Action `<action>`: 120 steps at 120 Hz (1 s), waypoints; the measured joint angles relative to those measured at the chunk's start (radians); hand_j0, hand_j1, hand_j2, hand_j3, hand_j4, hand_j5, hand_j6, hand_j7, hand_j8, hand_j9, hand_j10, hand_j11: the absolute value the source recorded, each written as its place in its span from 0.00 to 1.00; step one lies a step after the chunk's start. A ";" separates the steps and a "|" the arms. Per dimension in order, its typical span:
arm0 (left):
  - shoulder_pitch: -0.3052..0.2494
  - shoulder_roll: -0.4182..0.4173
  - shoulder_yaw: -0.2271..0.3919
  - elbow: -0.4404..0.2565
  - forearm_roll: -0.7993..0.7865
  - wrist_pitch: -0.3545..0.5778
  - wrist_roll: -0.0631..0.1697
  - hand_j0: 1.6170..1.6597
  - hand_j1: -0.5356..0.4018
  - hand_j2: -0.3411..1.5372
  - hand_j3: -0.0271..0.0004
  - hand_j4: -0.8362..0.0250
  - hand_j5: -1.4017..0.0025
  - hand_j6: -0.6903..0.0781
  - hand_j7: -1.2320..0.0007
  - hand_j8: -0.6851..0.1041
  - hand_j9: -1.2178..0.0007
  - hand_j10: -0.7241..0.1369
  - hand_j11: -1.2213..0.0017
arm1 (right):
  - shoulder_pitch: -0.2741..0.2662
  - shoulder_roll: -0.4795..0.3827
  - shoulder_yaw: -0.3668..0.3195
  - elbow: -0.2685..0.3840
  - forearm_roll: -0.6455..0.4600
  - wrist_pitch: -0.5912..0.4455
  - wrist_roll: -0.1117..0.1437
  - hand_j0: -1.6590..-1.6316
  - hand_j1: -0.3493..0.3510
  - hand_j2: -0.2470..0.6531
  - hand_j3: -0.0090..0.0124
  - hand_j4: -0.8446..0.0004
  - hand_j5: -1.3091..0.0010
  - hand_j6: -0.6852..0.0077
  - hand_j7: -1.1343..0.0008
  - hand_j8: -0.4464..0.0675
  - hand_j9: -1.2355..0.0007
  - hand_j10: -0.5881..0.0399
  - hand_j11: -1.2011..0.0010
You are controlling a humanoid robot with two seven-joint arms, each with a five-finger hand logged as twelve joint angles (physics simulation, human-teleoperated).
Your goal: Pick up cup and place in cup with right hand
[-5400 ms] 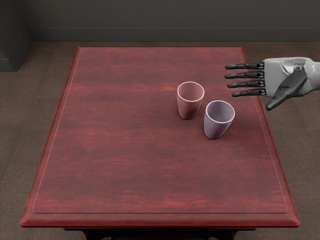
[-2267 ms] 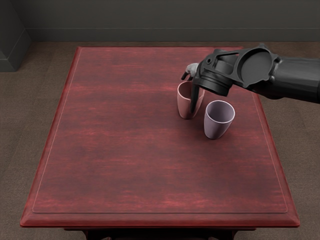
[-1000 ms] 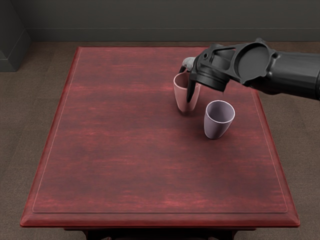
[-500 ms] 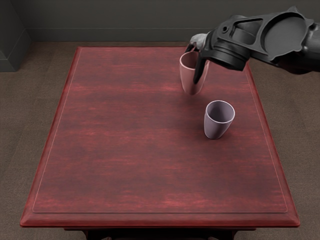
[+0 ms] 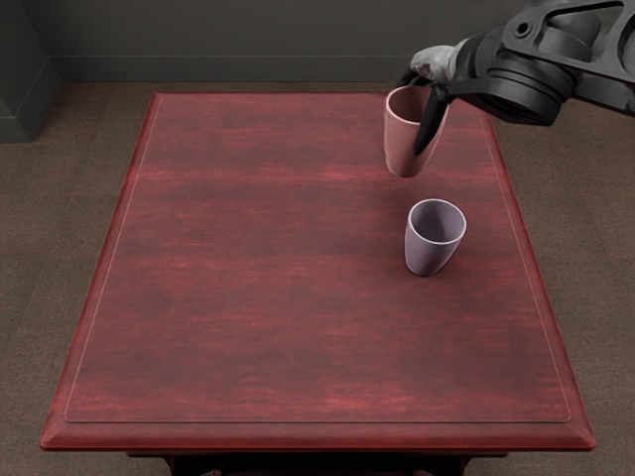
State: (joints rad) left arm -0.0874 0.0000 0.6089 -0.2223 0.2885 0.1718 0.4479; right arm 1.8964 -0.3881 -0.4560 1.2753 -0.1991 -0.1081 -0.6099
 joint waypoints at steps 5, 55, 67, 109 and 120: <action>0.000 0.000 0.000 0.000 0.000 0.000 0.000 0.96 0.94 0.18 0.98 0.97 1.00 0.90 1.00 0.87 1.00 0.84 1.00 | 0.005 -0.017 0.000 0.016 -0.001 -0.002 0.000 0.25 0.63 0.18 0.41 0.52 0.52 0.59 0.47 0.37 0.49 0.29 0.47; 0.002 0.000 0.000 0.000 0.000 0.000 0.000 0.96 0.94 0.18 0.98 0.97 1.00 0.90 1.00 0.87 1.00 0.84 1.00 | 0.030 -0.172 0.024 0.176 -0.009 -0.017 0.000 0.26 0.64 0.20 0.40 0.54 0.51 0.60 0.45 0.40 0.47 0.31 0.45; 0.002 0.000 0.000 0.000 0.000 0.000 0.000 0.96 0.94 0.18 0.98 0.97 1.00 0.90 1.00 0.87 1.00 0.84 1.00 | 0.029 -0.195 0.031 0.203 -0.010 -0.017 0.000 0.28 0.64 0.20 0.40 0.54 0.50 0.61 0.44 0.41 0.47 0.32 0.44; 0.005 0.000 0.000 0.000 0.000 0.000 0.000 0.96 0.94 0.18 0.98 0.97 1.00 0.90 1.00 0.87 1.00 0.84 1.00 | 0.025 -0.287 0.036 0.300 -0.032 -0.016 0.000 0.35 0.67 0.20 0.41 0.60 0.45 0.67 0.40 0.50 0.42 0.39 0.39; 0.005 0.000 0.000 0.000 0.000 0.000 0.000 0.96 0.94 0.18 0.98 0.97 1.00 0.90 1.00 0.87 1.00 0.84 1.00 | 0.023 -0.296 0.036 0.316 -0.035 -0.016 0.000 0.36 0.68 0.21 0.42 0.60 0.44 0.69 0.39 0.52 0.40 0.41 0.38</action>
State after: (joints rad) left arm -0.0828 0.0000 0.6088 -0.2224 0.2885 0.1718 0.4479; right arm 1.9190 -0.6836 -0.4197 1.5914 -0.2340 -0.1239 -0.6101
